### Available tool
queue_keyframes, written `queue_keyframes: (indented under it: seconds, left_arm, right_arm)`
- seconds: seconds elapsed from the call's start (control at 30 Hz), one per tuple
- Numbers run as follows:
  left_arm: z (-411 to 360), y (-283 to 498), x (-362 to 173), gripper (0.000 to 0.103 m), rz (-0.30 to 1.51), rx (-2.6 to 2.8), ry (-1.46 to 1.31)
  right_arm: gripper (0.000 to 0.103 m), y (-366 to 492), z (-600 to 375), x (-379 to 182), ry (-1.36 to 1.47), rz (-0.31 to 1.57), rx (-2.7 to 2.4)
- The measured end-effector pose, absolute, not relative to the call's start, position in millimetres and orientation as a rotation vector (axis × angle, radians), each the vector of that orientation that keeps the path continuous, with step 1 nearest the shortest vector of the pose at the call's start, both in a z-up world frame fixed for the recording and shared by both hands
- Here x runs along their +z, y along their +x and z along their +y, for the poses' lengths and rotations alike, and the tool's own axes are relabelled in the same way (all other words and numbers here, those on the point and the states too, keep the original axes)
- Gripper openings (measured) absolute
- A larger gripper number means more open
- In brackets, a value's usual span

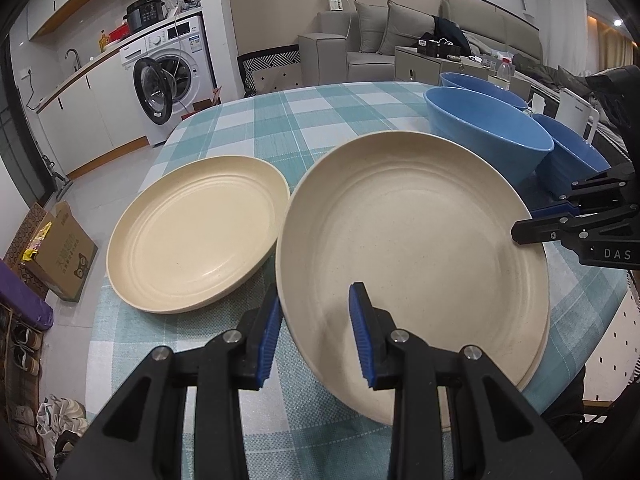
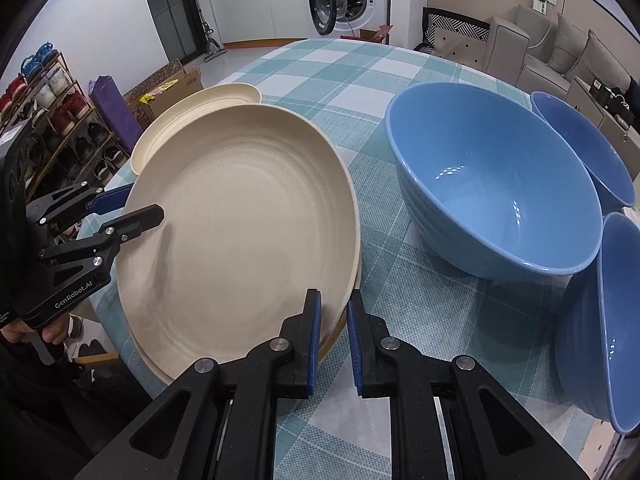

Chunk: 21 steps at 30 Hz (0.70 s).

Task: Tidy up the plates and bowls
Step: 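Carry the plate over and lower it onto the other cream plate, then open the right gripper to release the plate rim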

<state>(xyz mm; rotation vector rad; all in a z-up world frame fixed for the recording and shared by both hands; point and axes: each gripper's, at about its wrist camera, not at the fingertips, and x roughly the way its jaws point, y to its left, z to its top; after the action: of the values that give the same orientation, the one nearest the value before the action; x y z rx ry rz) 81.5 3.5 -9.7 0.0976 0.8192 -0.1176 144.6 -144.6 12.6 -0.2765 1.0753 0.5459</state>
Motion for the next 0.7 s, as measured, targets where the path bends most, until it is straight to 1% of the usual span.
queue_keyframes:
  seconds: [0.43,0.57,0.67,0.7]
  left_arm:
    - [-0.9,81.0,-17.4,0.032,0.834,-0.114,0.134]
    - [-2.0,80.4,-18.4,0.038,0.838,-0.12,0.14]
    - [-4.2,80.0,-20.1,0.041,0.841,-0.118,0.154]
    - [-4.7,79.9,-20.7,0.043,0.843,-0.119,0.155]
  right_arm:
    - [0.016,142.2,-128.3,3.7,-0.352,1.079,0.519]
    - [0.016,138.7,-124.2,0.0,-0.411,1.065,0.5]
    - [0.022,136.8,-120.3,-1.8,-0.438,1.065,0.5]
    - [0.028,136.4,-120.5,-1.9,-0.433,1.069,0.508]
